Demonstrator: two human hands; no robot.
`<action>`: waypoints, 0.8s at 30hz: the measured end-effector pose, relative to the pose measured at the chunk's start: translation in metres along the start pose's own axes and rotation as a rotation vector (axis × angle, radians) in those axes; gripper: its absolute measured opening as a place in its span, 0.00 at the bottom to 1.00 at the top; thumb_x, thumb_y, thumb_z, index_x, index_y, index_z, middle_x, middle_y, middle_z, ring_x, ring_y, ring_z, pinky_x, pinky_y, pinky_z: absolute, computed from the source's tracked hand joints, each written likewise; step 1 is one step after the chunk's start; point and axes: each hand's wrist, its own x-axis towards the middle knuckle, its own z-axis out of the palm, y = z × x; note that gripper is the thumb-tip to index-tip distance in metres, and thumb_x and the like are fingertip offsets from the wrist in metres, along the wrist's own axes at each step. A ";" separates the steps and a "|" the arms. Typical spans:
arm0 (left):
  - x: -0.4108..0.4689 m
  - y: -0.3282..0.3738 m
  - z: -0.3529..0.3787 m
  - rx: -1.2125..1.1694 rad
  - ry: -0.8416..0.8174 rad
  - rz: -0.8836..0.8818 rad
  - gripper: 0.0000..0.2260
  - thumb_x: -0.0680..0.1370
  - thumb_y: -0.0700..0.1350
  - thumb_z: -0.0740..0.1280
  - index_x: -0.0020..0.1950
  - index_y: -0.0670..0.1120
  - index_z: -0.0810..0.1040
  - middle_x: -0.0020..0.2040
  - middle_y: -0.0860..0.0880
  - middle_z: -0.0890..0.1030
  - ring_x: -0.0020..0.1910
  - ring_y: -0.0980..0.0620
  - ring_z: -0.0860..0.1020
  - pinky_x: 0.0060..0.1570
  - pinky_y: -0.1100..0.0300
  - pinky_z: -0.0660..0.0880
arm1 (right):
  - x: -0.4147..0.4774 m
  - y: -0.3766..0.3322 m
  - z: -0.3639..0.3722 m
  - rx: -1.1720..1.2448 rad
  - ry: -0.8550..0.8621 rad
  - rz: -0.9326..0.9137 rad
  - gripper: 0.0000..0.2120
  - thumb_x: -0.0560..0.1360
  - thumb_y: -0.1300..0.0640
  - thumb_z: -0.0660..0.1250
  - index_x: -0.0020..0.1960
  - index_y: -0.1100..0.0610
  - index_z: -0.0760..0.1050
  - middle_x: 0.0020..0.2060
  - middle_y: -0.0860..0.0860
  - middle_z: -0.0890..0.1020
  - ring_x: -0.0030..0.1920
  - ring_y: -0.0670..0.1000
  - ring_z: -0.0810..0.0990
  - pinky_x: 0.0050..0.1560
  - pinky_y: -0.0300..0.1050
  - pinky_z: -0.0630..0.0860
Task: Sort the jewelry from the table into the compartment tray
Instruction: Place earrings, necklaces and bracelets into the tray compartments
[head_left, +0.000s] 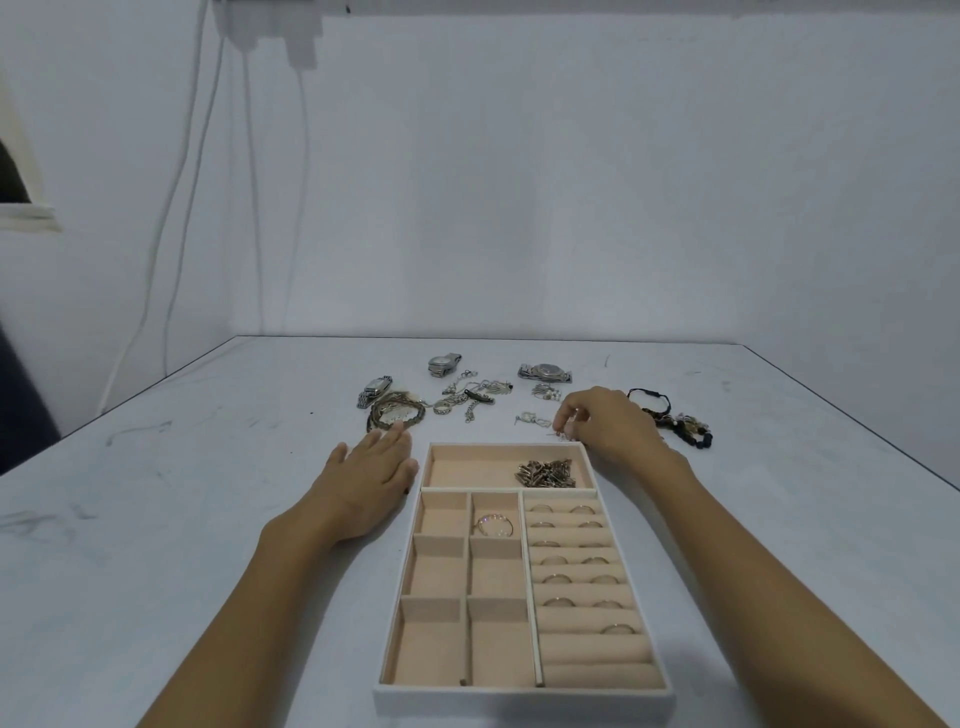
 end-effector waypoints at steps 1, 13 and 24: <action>0.000 0.000 0.000 0.000 -0.001 0.001 0.23 0.84 0.51 0.44 0.79 0.48 0.47 0.79 0.52 0.44 0.78 0.52 0.45 0.75 0.49 0.44 | 0.000 0.001 0.001 0.016 0.008 0.000 0.08 0.76 0.60 0.65 0.43 0.49 0.80 0.43 0.46 0.80 0.46 0.50 0.78 0.41 0.43 0.69; 0.006 0.028 -0.017 -0.243 0.339 -0.035 0.17 0.78 0.42 0.60 0.66 0.53 0.74 0.69 0.56 0.72 0.67 0.52 0.69 0.60 0.55 0.67 | -0.001 0.022 -0.016 0.861 0.188 0.242 0.08 0.78 0.68 0.62 0.45 0.61 0.79 0.38 0.58 0.80 0.26 0.46 0.74 0.22 0.35 0.68; 0.080 0.116 -0.026 0.087 0.256 0.109 0.16 0.80 0.39 0.57 0.65 0.50 0.75 0.64 0.48 0.76 0.63 0.45 0.74 0.54 0.52 0.71 | -0.001 0.006 -0.026 0.992 0.090 0.199 0.05 0.74 0.65 0.67 0.44 0.58 0.80 0.40 0.53 0.84 0.34 0.47 0.75 0.24 0.34 0.65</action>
